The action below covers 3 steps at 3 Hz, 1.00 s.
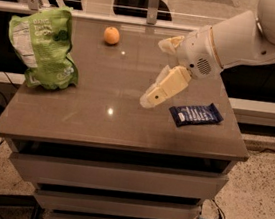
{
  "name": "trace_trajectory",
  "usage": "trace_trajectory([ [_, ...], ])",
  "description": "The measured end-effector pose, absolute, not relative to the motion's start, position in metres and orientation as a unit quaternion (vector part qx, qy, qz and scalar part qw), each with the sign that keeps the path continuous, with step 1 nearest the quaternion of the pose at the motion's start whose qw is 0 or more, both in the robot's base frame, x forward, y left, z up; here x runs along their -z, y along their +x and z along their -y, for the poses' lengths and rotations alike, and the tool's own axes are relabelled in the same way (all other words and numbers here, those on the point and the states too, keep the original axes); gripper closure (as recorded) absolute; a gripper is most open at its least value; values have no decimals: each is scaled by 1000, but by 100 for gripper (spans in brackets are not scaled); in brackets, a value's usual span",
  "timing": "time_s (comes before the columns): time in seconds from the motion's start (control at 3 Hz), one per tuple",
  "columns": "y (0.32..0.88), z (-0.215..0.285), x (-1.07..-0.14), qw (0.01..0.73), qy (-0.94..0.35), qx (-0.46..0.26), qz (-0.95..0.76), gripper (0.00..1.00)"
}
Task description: Pick green rice chip bag
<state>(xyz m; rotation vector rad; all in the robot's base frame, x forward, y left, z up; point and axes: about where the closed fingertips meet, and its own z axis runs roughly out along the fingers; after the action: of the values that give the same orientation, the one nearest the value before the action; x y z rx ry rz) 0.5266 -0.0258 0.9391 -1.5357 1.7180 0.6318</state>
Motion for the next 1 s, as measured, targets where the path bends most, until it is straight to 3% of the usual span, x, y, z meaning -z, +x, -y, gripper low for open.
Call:
trace_trajectory([
  [1.0,595,-89,-904,408,-617,-315,-594,0],
])
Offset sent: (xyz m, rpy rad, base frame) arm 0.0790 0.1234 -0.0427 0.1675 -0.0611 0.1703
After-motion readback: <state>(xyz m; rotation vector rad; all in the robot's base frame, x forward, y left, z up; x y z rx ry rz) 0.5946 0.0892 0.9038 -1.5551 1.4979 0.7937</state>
